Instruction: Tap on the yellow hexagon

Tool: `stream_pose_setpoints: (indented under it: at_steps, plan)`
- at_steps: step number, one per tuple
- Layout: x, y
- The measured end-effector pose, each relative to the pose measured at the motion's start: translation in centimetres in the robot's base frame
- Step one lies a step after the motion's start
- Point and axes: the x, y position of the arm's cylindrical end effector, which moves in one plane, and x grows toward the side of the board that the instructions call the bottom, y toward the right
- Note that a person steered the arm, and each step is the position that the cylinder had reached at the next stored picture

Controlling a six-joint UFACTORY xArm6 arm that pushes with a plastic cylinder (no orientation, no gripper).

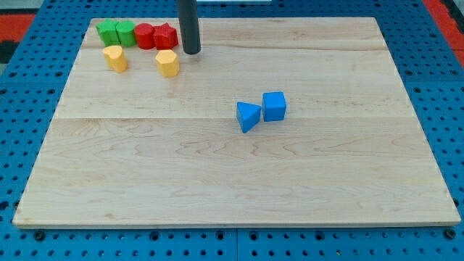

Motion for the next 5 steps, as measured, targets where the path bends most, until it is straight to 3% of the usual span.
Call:
stream_pose_setpoints:
  at_steps: [1,2,4,5]
  plan:
    - [5.0,1.9]
    - [6.3,0.7]
    - [5.3,-3.5]
    - [6.0,1.0]
